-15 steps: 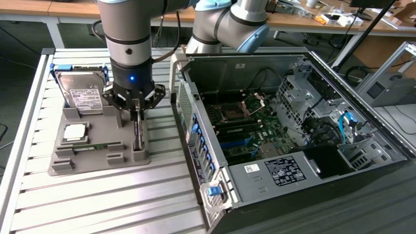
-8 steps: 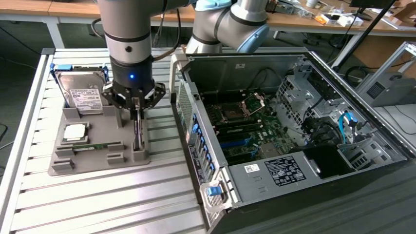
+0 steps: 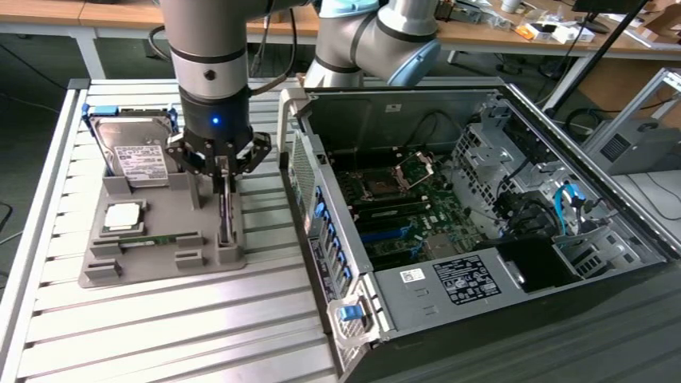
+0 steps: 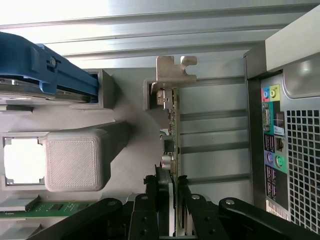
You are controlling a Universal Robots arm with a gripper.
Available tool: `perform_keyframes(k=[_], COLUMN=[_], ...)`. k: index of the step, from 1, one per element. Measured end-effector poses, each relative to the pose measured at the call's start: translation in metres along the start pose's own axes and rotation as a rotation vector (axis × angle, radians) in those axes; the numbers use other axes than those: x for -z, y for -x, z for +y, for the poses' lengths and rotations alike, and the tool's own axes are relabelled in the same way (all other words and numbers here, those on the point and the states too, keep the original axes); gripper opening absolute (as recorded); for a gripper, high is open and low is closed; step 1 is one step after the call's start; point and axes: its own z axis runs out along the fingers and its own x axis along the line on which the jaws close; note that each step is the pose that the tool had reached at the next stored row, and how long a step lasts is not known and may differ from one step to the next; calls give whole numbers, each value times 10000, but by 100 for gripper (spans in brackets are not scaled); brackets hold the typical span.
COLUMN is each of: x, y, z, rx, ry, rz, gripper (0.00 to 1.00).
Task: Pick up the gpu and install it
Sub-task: 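Pick up the gpu and move the gpu toward the slot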
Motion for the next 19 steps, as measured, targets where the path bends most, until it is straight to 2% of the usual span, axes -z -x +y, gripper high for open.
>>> perform_keyframes(k=[11,19], x=[72,158], y=[2,4], z=[1,1], rx=[0,0], ry=[0,0], rz=[0,0], gripper=[27,27])
